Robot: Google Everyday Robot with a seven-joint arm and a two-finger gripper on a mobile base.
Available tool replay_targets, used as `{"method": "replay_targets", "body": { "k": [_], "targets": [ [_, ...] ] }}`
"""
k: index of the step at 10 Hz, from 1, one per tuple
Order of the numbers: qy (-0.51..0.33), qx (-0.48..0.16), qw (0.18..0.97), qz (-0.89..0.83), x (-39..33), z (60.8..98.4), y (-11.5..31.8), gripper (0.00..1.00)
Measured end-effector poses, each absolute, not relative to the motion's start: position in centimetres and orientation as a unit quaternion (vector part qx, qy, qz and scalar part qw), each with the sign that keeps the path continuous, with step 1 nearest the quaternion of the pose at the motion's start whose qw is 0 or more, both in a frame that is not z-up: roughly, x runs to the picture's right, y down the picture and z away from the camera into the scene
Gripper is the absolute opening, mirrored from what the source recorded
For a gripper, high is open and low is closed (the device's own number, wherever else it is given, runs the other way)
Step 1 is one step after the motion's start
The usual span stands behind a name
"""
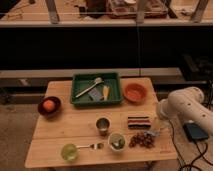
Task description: Place eraser in metal cup
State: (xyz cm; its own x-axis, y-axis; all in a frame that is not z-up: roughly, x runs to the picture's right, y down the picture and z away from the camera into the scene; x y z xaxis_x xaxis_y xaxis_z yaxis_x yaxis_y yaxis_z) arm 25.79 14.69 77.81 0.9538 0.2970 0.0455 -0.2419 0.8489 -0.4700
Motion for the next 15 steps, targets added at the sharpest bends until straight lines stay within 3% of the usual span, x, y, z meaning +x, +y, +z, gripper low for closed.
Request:
{"method": "replay_targets", "body": {
  "k": [9, 13, 15],
  "targets": [
    [-0.061, -0.304, 0.946, 0.096, 22.5, 83.8, 17.4, 0.79],
    [-0.061, -0.305, 0.945, 0.097, 22.4, 84.7, 17.9, 0.44],
    [-0.060, -0.305, 0.946, 0.097, 22.2, 85.2, 18.2, 0.40]
  ]
}}
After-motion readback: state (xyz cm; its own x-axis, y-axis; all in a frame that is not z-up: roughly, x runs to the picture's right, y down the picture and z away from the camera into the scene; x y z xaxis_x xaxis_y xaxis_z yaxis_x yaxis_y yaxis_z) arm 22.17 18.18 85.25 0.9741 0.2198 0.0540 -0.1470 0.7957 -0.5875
